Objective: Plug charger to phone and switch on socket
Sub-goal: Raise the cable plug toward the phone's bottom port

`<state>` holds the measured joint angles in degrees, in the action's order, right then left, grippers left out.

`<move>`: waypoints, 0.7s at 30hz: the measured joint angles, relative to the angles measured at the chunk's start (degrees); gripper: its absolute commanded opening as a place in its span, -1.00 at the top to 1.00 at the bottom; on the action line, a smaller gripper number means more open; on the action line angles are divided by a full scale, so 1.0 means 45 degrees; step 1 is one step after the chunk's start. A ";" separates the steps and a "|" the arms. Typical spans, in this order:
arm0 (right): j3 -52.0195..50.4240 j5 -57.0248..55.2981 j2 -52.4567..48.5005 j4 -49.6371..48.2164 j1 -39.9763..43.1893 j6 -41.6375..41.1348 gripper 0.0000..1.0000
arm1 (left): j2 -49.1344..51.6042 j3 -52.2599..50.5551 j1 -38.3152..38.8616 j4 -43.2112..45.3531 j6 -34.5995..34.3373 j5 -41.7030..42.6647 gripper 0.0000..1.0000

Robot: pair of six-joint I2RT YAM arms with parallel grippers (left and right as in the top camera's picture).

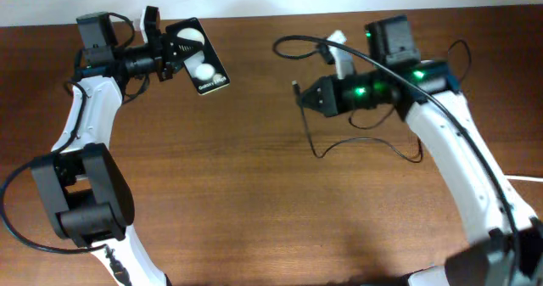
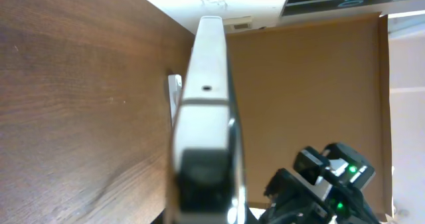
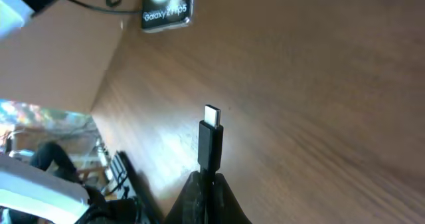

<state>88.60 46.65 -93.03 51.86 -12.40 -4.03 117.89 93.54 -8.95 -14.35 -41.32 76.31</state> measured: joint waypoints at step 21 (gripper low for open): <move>-0.7431 0.0204 0.3638 -0.6713 -0.1734 -0.3866 0.92 | 0.0000 0.0000 0.4036 -0.0010 0.0000 0.0005 1.00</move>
<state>55.16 47.57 -76.66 21.65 -20.21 -21.43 117.89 93.54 9.21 -14.39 -41.32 76.34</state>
